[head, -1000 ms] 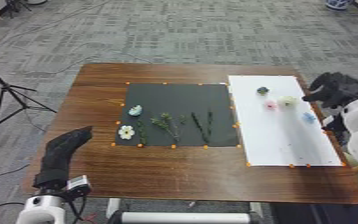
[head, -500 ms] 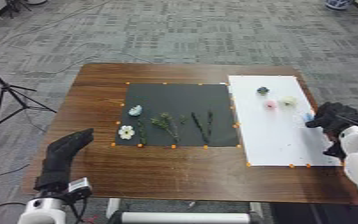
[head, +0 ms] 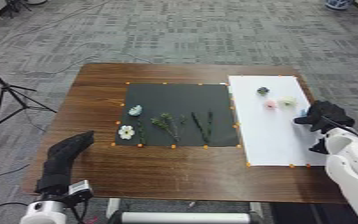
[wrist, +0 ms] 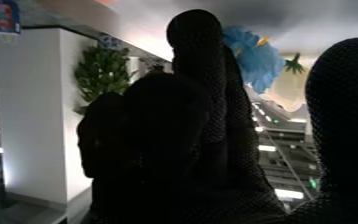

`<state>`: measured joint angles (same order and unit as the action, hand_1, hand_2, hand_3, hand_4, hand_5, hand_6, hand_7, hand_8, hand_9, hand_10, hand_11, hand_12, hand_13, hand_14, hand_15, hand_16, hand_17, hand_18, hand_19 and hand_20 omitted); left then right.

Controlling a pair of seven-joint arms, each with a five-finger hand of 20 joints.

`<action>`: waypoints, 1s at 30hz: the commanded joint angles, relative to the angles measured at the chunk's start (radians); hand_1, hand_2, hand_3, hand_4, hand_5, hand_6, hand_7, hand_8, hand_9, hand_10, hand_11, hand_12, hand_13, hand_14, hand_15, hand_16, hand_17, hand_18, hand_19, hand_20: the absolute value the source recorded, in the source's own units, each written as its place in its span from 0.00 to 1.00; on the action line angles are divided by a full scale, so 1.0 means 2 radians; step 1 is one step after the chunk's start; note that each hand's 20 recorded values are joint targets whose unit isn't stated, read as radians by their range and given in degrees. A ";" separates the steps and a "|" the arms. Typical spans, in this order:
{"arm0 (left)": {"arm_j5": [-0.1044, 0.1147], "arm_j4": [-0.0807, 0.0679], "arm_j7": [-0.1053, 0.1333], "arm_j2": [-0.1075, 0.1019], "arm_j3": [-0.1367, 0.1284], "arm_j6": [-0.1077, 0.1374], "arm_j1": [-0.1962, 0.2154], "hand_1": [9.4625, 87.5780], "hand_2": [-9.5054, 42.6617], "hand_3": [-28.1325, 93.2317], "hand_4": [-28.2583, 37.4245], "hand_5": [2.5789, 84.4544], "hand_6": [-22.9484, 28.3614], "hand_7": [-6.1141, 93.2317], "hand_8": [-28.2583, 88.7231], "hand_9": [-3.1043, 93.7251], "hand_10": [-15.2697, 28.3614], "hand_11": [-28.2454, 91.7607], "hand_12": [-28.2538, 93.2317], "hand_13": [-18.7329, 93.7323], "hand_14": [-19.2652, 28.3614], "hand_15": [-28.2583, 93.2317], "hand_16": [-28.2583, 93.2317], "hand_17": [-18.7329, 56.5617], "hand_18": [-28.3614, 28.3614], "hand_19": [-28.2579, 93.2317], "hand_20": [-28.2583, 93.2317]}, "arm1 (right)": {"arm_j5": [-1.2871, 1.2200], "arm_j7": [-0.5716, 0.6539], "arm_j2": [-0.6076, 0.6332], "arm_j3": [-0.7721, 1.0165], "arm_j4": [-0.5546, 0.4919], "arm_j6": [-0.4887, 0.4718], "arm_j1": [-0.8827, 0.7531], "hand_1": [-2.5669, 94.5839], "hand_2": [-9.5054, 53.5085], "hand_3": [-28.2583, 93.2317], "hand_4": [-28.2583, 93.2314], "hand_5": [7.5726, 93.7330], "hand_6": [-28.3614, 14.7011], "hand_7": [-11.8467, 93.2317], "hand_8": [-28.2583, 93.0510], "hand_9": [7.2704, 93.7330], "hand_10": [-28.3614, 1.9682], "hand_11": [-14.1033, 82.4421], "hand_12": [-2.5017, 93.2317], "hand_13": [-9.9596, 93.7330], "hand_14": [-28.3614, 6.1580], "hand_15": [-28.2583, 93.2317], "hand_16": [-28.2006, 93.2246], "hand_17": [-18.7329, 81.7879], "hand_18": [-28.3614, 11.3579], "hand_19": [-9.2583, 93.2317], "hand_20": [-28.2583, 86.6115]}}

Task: Arrange flowers

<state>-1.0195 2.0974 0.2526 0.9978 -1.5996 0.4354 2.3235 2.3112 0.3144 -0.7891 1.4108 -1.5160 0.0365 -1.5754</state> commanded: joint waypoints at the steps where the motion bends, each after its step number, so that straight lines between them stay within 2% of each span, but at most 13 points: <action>1: -0.001 0.004 -0.005 0.008 0.000 -0.009 0.002 0.22 0.16 0.79 0.00 0.63 0.40 0.23 0.15 0.55 0.67 0.39 0.31 0.51 0.73 0.36 0.22 0.31 0.70 0.32 0.35 | 0.015 0.009 -0.025 -0.056 0.030 -0.019 0.058 0.43 0.00 0.75 0.09 0.75 0.60 0.32 0.18 0.94 0.56 0.43 0.28 0.98 0.70 0.67 0.52 0.81 0.38 1.00 0.67; 5: 0.000 0.005 -0.004 0.006 -0.004 -0.007 0.004 0.22 0.16 0.79 0.00 0.63 0.40 0.24 0.15 0.55 0.67 0.39 0.31 0.51 0.73 0.36 0.22 0.31 0.70 0.32 0.35 | 0.020 0.001 -0.014 -0.044 0.012 -0.057 0.046 0.53 0.02 0.70 0.11 0.77 0.60 0.30 0.35 0.95 0.59 0.44 0.29 0.98 0.70 0.66 0.53 0.82 0.38 1.00 0.68; 8: 0.002 0.007 -0.003 0.006 -0.007 -0.004 0.008 0.22 0.16 0.80 0.00 0.63 0.40 0.23 0.15 0.55 0.67 0.39 0.31 0.51 0.73 0.36 0.22 0.31 0.70 0.32 0.35 | 0.013 0.001 0.001 -0.034 -0.008 -0.074 0.043 0.58 0.06 0.69 0.12 0.79 0.62 0.31 0.37 0.96 0.60 0.44 0.29 0.99 0.71 0.66 0.53 0.82 0.38 1.00 0.68; 9: 0.003 0.006 -0.003 0.005 -0.007 -0.006 0.005 0.21 0.16 0.80 0.00 0.63 0.40 0.23 0.15 0.55 0.67 0.39 0.31 0.51 0.73 0.36 0.22 0.31 0.70 0.32 0.35 | 0.010 0.003 0.010 -0.026 -0.022 -0.080 0.038 0.59 0.07 0.69 0.12 0.80 0.62 0.31 0.37 0.96 0.60 0.44 0.29 0.99 0.71 0.66 0.53 0.82 0.38 1.00 0.68; 10: 0.002 0.007 -0.005 0.005 -0.009 -0.006 0.006 0.22 0.16 0.80 0.00 0.63 0.40 0.23 0.15 0.55 0.67 0.39 0.31 0.51 0.73 0.36 0.22 0.31 0.70 0.32 0.35 | 0.006 0.004 0.017 -0.024 -0.031 -0.084 0.038 0.60 0.08 0.69 0.12 0.80 0.62 0.31 0.37 0.97 0.60 0.44 0.29 0.99 0.71 0.66 0.53 0.82 0.38 1.00 0.68; 15: 0.002 0.008 -0.005 0.002 -0.013 -0.005 0.006 0.22 0.16 0.80 0.00 0.63 0.40 0.23 0.15 0.55 0.67 0.39 0.31 0.51 0.73 0.36 0.22 0.31 0.70 0.32 0.35 | -0.001 0.002 0.060 -0.001 -0.084 -0.117 0.040 0.60 0.08 0.69 0.12 0.81 0.63 0.31 0.37 0.97 0.60 0.44 0.29 0.99 0.72 0.66 0.53 0.82 0.39 1.00 0.68; 21: 0.004 0.009 -0.004 -0.002 -0.018 -0.004 0.009 0.22 0.16 0.80 0.01 0.63 0.41 0.23 0.15 0.55 0.67 0.39 0.31 0.51 0.73 0.36 0.22 0.31 0.70 0.32 0.35 | -0.025 -0.006 0.086 0.021 -0.142 -0.110 0.043 0.60 0.08 0.70 0.12 0.82 0.63 0.31 0.37 0.97 0.61 0.44 0.29 0.99 0.72 0.66 0.54 0.82 0.39 1.00 0.68; 25: 0.002 0.007 -0.007 -0.003 -0.016 -0.007 0.005 0.22 0.17 0.80 0.01 0.63 0.41 0.23 0.15 0.55 0.67 0.39 0.31 0.51 0.73 0.36 0.22 0.31 0.70 0.32 0.35 | -0.015 -0.014 0.082 0.009 -0.156 -0.095 0.054 0.60 0.08 0.70 0.12 0.82 0.63 0.31 0.38 0.98 0.61 0.43 0.29 0.99 0.73 0.66 0.54 0.82 0.39 1.00 0.68; 29: 0.000 0.007 -0.007 -0.002 -0.014 -0.009 0.003 0.22 0.16 0.80 0.01 0.63 0.41 0.23 0.15 0.55 0.67 0.39 0.31 0.50 0.73 0.36 0.22 0.31 0.70 0.32 0.35 | -0.040 -0.008 0.076 -0.003 -0.143 -0.108 0.057 0.51 0.03 0.72 0.13 0.82 0.62 0.31 0.37 0.97 0.61 0.43 0.29 0.99 0.73 0.65 0.54 0.82 0.39 1.00 0.68; 30: 0.000 0.006 -0.007 -0.003 -0.013 -0.010 0.000 0.22 0.16 0.80 0.01 0.63 0.41 0.23 0.15 0.55 0.67 0.39 0.31 0.51 0.73 0.36 0.22 0.31 0.70 0.32 0.35 | -0.043 -0.002 0.076 -0.003 -0.141 -0.114 0.053 0.42 0.01 0.75 0.14 0.81 0.61 0.30 0.25 0.96 0.59 0.41 0.28 0.99 0.71 0.65 0.54 0.81 0.39 1.00 0.68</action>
<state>-1.0183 2.1035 0.2483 0.9928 -1.6279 0.4300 2.3300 2.2583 0.3012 -0.6177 1.4298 -1.8120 -0.1786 -1.4808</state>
